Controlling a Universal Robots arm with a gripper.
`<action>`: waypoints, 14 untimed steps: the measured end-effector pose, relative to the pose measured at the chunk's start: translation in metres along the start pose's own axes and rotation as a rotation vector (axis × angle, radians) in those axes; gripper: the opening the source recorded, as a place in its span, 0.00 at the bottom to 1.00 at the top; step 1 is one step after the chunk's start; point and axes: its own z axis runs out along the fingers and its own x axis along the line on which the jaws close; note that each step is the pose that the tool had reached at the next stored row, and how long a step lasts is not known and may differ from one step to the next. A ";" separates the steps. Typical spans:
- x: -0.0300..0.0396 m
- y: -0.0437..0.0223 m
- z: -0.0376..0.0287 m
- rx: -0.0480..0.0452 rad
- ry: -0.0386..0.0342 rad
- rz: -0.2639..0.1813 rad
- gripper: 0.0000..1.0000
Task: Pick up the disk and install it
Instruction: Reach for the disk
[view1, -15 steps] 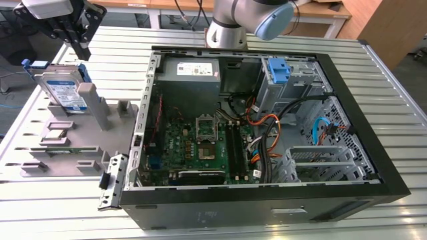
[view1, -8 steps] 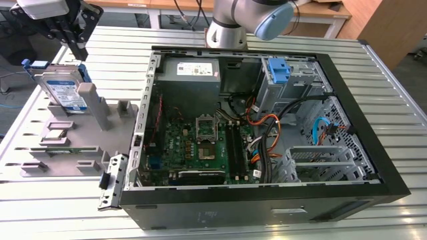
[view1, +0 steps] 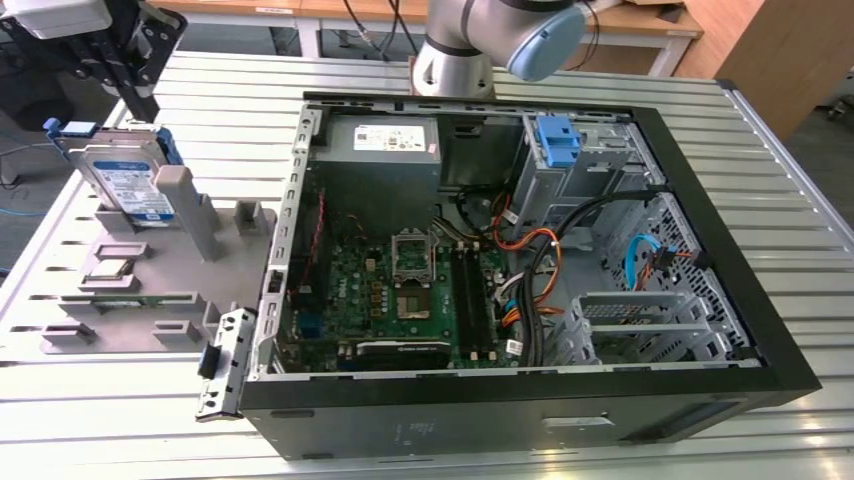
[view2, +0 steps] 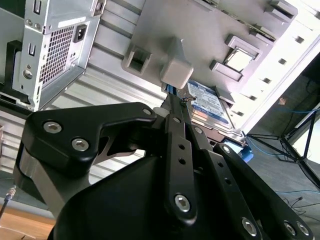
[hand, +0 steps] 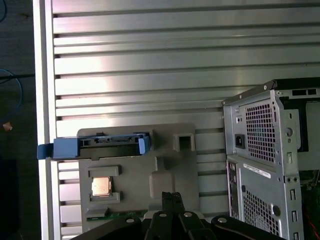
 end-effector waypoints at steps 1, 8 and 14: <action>0.0023 -0.0002 0.0001 0.0000 -0.0001 0.000 0.11; 0.0208 -0.0016 0.0010 0.0000 0.0000 0.000 0.11; 0.0356 -0.0028 0.0022 0.0001 0.0001 0.000 0.11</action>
